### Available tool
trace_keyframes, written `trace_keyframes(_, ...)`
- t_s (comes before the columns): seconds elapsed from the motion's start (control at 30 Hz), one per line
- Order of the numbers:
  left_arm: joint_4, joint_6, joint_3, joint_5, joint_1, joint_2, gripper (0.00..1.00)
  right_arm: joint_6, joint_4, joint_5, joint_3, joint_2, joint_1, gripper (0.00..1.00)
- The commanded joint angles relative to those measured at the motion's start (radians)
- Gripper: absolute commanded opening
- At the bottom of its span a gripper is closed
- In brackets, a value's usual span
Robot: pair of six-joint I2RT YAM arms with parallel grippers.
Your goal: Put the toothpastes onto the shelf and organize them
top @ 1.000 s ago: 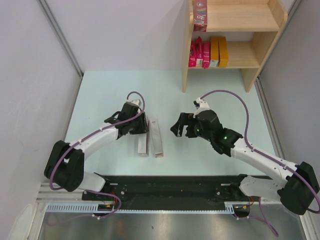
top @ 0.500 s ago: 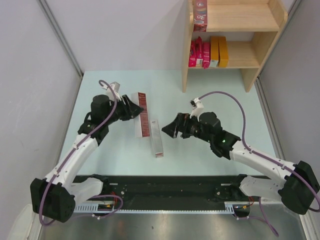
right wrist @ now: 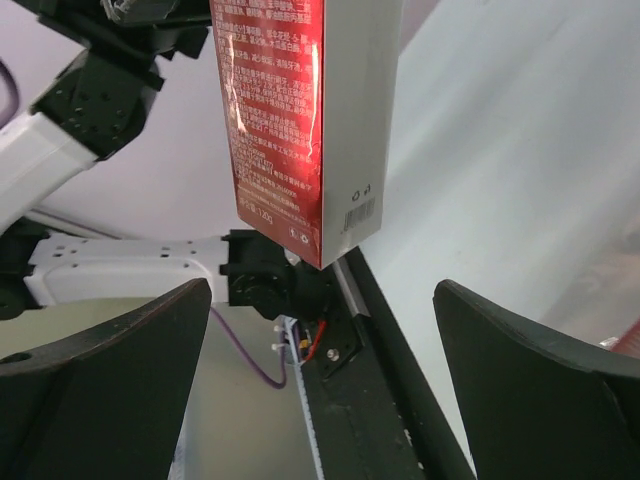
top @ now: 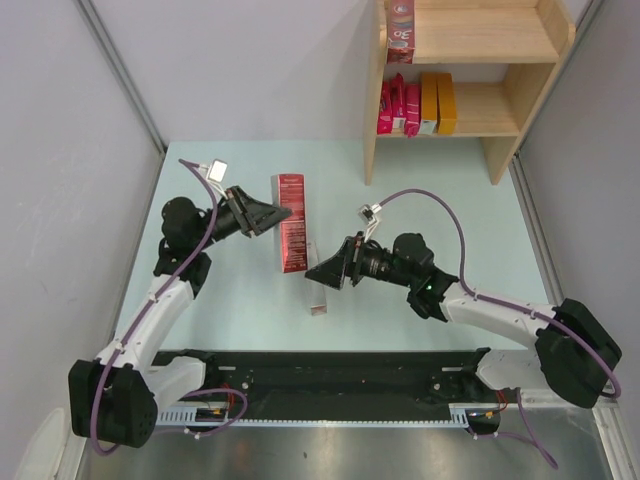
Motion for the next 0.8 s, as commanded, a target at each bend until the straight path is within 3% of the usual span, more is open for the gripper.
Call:
trace_keyframes(0.0,0.21,-0.102,0.015,0.121,0.009,-0.008,0.3,0.047,0.235,-0.1,-0.005,0.056,0.005,1.0)
trace_keyframes(0.37,0.276,-0.151,0.003,0.142,0.009,-0.008,0.29,0.156,0.477,-0.125,-0.003,0.162,0.013,0.94)
trace_keyframes(0.77,0.325,-0.182,-0.019,0.119,0.011,-0.01,0.28,0.202,0.575,-0.12,0.043,0.231,0.056,0.75)
